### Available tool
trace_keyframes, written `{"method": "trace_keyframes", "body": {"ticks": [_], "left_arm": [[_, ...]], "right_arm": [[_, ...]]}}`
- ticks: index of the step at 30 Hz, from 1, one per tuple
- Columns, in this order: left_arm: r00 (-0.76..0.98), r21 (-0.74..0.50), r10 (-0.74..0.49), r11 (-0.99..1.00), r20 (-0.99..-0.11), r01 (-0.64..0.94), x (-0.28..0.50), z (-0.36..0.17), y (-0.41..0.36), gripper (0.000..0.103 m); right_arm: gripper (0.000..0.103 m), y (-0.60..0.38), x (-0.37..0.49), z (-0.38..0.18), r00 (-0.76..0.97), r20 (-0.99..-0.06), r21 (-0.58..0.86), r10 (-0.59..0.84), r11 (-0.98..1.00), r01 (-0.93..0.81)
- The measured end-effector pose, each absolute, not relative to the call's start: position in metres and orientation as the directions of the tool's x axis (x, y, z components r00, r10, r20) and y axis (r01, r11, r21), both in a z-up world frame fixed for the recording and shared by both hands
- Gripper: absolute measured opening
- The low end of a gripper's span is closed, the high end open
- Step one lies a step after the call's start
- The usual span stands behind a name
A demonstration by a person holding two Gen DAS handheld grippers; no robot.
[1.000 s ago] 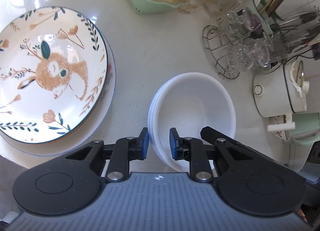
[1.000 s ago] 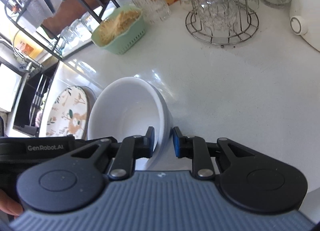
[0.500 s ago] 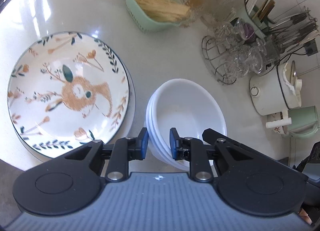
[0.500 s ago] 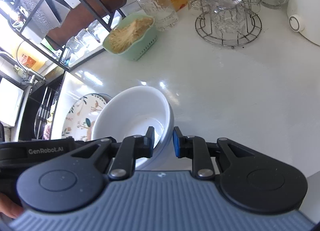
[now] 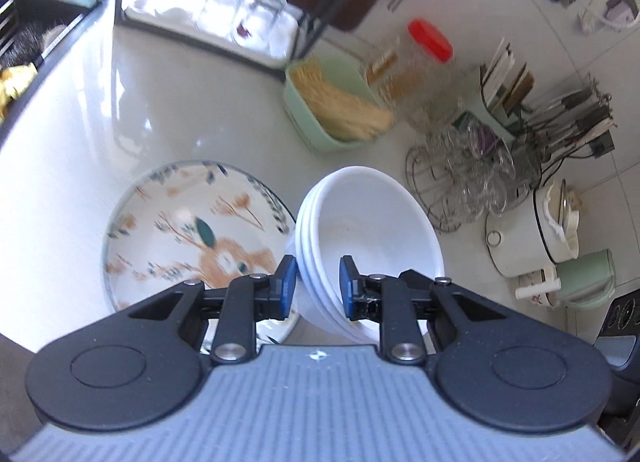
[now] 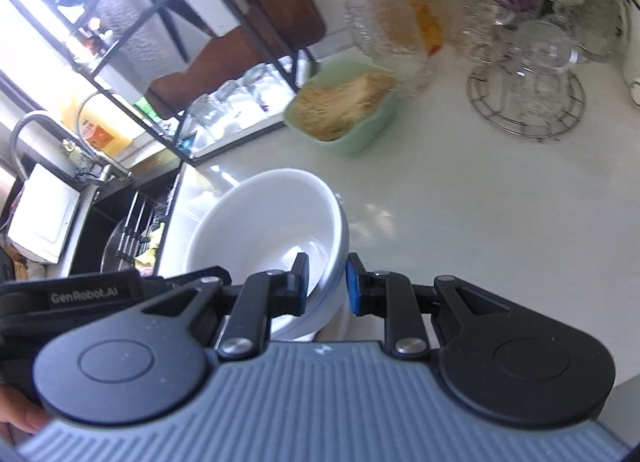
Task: Organize plates and bowls
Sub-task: 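Lift the bowl stack with the left tool over the deer-pattern plate stack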
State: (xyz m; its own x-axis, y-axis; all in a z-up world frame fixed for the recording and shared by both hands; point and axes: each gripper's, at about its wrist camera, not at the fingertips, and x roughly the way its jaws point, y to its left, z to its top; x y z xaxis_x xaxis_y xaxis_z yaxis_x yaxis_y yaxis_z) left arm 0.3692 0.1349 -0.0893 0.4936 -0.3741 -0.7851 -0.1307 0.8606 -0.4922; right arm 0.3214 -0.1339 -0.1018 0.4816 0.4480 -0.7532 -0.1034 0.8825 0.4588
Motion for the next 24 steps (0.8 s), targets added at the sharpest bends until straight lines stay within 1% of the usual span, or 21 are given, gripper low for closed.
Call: {"method": "trace_keyframes", "body": {"ticks": [3, 9, 18, 24], "left_arm": [[0.513, -0.494, -0.37, 0.86, -0.775, -0.126, 0.369, -0.087, 0.151, 0.026], [0.511, -0.507, -0.382, 0.853, -0.77, -0.125, 0.372, -0.098, 0.18, 0.026], [0.46, -0.491, -0.408, 0.868, -0.789, -0.072, 0.378, -0.132, 0.215, 0.026], [0.448, -0.497, -0.417, 0.865, -0.791, -0.071, 0.381, -0.153, 0.225, 0.026]], "right_arm": [[0.023, -0.118, 0.322, -0.101, 0.484, -0.752, 0.453, 0.448, 0.884, -0.115], [0.023, -0.09, 0.319, -0.107, 0.491, -0.755, 0.448, 0.434, 0.889, -0.098], [0.023, -0.055, 0.31, -0.13, 0.493, -0.778, 0.426, 0.389, 0.904, -0.041], [0.023, -0.04, 0.312, -0.145, 0.487, -0.802, 0.386, 0.347, 0.922, -0.022]]}}
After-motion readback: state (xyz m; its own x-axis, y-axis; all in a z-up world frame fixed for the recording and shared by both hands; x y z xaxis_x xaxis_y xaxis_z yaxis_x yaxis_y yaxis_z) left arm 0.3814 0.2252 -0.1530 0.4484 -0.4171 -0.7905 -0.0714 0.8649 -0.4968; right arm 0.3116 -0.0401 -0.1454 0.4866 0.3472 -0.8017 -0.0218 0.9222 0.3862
